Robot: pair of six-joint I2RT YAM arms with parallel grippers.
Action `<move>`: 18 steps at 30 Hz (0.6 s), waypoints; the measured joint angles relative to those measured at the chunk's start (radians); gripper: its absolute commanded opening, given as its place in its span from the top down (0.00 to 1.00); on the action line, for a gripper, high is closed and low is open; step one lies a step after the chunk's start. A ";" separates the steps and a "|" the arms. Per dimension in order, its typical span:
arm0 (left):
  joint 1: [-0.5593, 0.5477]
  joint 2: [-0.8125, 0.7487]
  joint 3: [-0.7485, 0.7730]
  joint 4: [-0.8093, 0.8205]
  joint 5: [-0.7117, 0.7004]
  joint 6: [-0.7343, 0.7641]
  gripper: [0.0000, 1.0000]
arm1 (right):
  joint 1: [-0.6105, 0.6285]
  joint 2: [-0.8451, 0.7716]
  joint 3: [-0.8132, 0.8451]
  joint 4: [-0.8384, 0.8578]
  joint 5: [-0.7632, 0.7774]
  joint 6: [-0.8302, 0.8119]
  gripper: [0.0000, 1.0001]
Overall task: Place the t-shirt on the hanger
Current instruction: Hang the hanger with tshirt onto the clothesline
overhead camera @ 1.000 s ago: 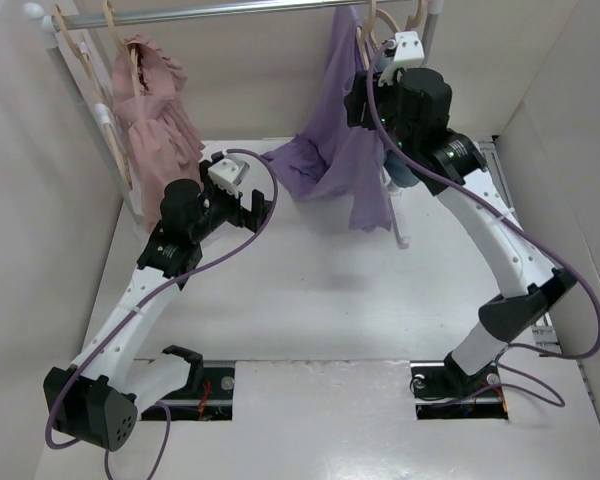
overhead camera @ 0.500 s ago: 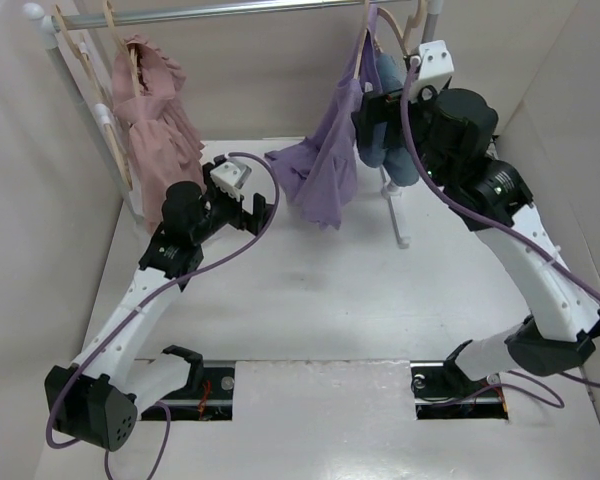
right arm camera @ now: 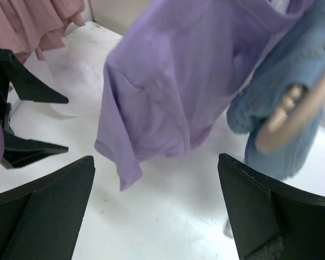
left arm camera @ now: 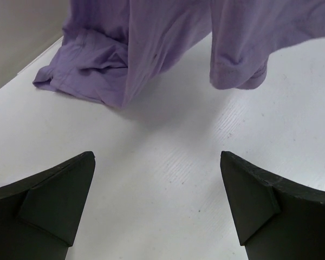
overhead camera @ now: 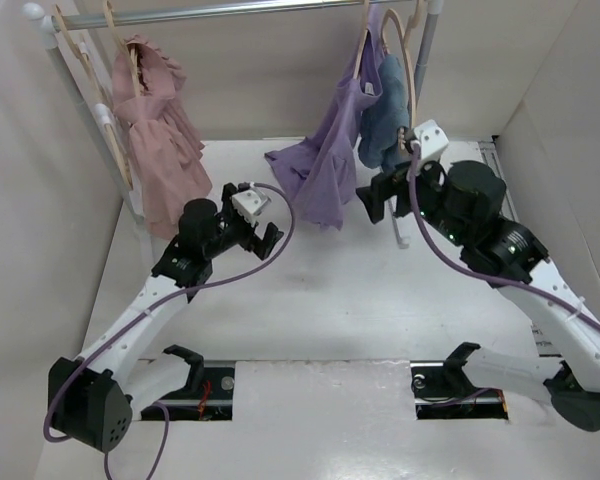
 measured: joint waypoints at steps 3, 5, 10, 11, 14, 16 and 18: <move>-0.007 -0.014 -0.031 0.012 -0.008 0.031 0.00 | -0.013 -0.092 -0.068 -0.005 0.016 0.021 0.00; -0.007 -0.037 -0.070 0.022 -0.032 0.033 0.00 | -0.034 -0.151 -0.103 0.005 0.020 0.033 0.00; -0.007 -0.110 -0.228 0.089 -0.175 -0.060 0.00 | -0.055 -0.289 -0.343 0.034 -0.028 0.108 0.00; -0.006 -0.117 -0.256 0.097 -0.208 -0.089 0.00 | -0.054 -0.305 -0.416 0.048 -0.037 0.137 0.00; 0.014 -0.134 -0.333 0.132 -0.302 -0.175 0.00 | -0.062 -0.346 -0.638 0.064 -0.032 0.255 0.00; 0.027 -0.150 -0.376 0.153 -0.364 -0.221 0.00 | -0.094 -0.370 -0.748 0.055 -0.005 0.343 0.00; 0.033 -0.167 -0.412 0.180 -0.422 -0.253 0.00 | -0.155 -0.397 -0.809 0.020 0.043 0.426 0.00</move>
